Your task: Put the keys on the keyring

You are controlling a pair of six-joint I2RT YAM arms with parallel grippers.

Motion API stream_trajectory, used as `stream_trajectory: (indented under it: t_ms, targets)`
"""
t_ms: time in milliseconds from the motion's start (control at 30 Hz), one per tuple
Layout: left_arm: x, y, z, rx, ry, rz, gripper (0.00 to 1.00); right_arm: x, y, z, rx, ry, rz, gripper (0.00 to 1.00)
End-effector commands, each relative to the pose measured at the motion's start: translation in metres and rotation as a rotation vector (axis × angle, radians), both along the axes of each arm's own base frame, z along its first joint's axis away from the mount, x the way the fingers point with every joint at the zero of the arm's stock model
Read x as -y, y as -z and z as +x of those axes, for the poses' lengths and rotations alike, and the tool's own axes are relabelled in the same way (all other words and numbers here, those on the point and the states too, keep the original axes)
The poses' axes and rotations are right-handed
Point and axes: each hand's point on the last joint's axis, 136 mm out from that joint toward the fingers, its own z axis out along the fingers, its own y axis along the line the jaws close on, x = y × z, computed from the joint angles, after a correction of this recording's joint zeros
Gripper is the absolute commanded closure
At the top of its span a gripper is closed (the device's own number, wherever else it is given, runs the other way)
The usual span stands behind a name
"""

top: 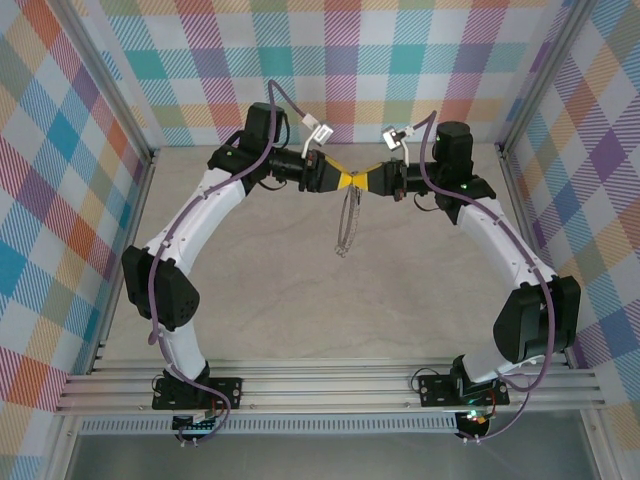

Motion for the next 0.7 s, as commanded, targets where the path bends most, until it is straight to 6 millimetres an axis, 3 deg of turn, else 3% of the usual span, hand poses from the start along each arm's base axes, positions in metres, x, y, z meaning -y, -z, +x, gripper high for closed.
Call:
stream_trajectory:
  t_ms: [0,300,667]
  targets:
    - [0.002,-0.013,-0.003,0.031,0.004,-0.023,0.62,0.003,-0.02,-0.014,0.077,-0.036,0.033,1.0]
    - [0.001,-0.019,-0.006,0.056,0.008,-0.029,0.62,0.003,-0.019,-0.012,0.067,-0.031,0.034,1.0]
    - [-0.022,-0.038,-0.006,0.13,-0.054,-0.024,0.54,0.003,-0.015,-0.011,0.058,-0.018,0.029,1.0]
